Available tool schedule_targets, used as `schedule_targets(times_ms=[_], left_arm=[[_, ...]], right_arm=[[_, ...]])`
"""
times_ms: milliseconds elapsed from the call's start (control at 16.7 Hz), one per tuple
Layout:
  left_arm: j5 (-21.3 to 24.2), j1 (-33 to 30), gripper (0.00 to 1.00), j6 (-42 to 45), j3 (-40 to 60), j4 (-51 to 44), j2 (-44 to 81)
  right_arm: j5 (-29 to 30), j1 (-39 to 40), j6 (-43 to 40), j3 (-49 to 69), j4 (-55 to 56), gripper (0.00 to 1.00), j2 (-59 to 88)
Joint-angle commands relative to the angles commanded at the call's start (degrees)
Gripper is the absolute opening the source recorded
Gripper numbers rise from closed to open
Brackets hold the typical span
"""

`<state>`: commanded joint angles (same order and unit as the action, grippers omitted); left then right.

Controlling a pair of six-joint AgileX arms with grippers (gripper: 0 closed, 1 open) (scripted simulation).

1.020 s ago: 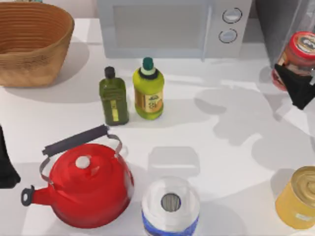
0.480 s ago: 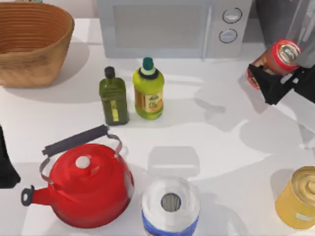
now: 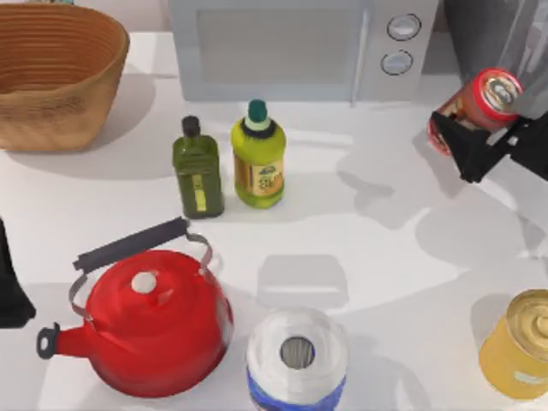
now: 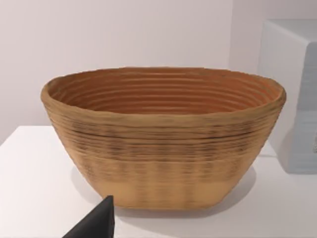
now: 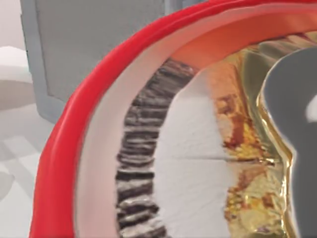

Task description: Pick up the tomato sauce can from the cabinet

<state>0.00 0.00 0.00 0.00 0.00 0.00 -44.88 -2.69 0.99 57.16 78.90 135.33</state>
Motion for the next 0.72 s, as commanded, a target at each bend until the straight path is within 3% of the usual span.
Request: schedule_targets(times_ms=[360,720], left_arm=[[0.00,0.00,1.00,0.00,0.00,0.00,0.00],[0.00,0.00,1.00,0.00,0.00,0.00,0.00]], right_arm=[[0.00,0.00,0.00,0.00,0.00,0.98,0.00],[0.00,0.00,0.00,0.00,0.00,1.00,0.00]])
